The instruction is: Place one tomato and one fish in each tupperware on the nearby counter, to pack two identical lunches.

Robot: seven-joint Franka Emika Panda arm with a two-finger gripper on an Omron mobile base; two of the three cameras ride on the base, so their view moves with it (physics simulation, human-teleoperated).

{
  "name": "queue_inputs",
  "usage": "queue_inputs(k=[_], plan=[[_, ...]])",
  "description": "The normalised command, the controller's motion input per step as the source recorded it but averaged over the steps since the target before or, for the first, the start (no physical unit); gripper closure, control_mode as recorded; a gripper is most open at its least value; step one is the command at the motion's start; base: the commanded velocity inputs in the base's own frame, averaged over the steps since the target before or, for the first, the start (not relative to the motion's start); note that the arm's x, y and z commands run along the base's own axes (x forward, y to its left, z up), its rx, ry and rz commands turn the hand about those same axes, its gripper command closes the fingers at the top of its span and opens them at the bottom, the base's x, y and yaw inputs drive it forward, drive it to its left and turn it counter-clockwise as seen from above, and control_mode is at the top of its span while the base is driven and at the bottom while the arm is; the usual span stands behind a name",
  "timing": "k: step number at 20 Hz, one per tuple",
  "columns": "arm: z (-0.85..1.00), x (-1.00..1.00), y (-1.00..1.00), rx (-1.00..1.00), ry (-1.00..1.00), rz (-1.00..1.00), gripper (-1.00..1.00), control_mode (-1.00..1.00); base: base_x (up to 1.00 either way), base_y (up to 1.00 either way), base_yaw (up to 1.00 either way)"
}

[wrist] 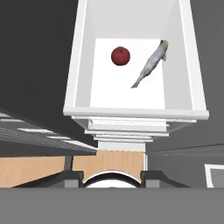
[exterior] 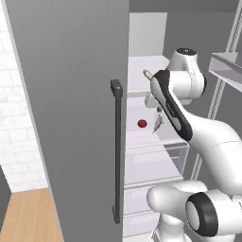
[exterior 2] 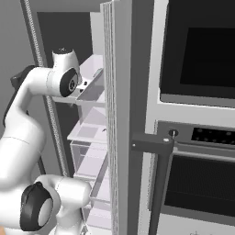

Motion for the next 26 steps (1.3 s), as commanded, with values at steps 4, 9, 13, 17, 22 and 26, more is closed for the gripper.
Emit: queue_inputs(k=[4,9,13,17,22,26], plan=[[0.00,0.01,0.00,0.00,0.00,0.00,-1.00,-1.00,0.00,0.00,0.00],[-0.02,0.26,-0.18,0.00,-0.04,-0.06,-1.00,-1.00,0.00,0.00,0.00],[-0.29,0.73,-0.16,-0.05,-0.09,-0.14,-1.00,-1.00,0.00,0.00,0.00],[-0.78,0.21,-0.14,-0.02,-0.33,0.00,-1.00,-1.00,0.00,0.00,0.00],[-0.95,0.28,-0.30,0.00,-0.04,-0.12,-1.00,-1.00,0.00,0.00,0.00],[-0.76,0.65,-0.22,0.03,0.07,-0.19,-1.00,-1.00,0.00,0.00,0.00]])
